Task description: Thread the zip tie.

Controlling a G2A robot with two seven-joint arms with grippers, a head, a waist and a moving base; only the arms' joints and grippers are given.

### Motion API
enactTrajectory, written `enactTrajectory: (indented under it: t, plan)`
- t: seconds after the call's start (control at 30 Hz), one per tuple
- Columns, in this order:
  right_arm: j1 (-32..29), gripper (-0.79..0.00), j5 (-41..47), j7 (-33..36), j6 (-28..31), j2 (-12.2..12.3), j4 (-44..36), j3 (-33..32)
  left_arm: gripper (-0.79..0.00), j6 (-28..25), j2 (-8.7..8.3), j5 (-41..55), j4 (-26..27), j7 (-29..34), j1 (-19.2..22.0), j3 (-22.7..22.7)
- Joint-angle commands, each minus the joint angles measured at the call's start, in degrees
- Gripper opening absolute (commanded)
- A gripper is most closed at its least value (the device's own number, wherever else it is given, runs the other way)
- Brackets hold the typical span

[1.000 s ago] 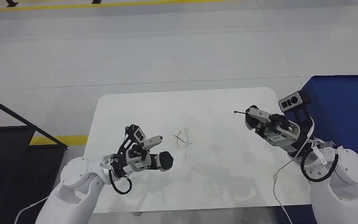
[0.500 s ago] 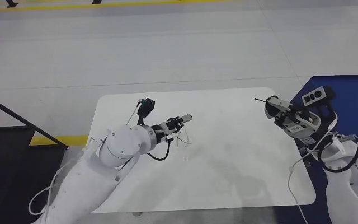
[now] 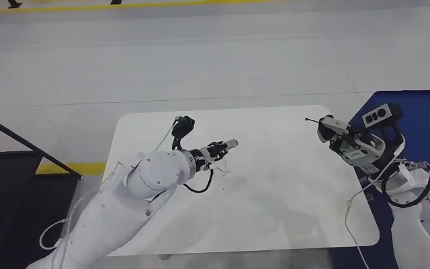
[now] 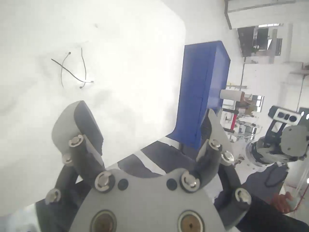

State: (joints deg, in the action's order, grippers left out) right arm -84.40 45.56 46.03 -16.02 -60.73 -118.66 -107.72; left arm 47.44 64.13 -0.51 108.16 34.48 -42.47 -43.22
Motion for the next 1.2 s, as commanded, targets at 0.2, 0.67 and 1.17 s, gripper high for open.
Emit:
enactTrajectory:
  t: [0.2, 0.67, 1.17]
  plan:
    - [0.0, -0.785, 0.0, 0.0, 0.0, 0.0, 0.0, 0.0, 0.0, -6.35, 7.72, -17.58, -20.18, 11.86, 21.52, 19.88]
    - [0.0, -0.785, 0.0, 0.0, 0.0, 0.0, 0.0, 0.0, 0.0, -11.11, 9.58, -14.12, -27.11, 19.67, 22.35, 21.64]
    - [0.0, -0.785, 0.0, 0.0, 0.0, 0.0, 0.0, 0.0, -0.566, -17.81, 19.14, -11.4, -49.78, 25.16, 27.55, 27.48]
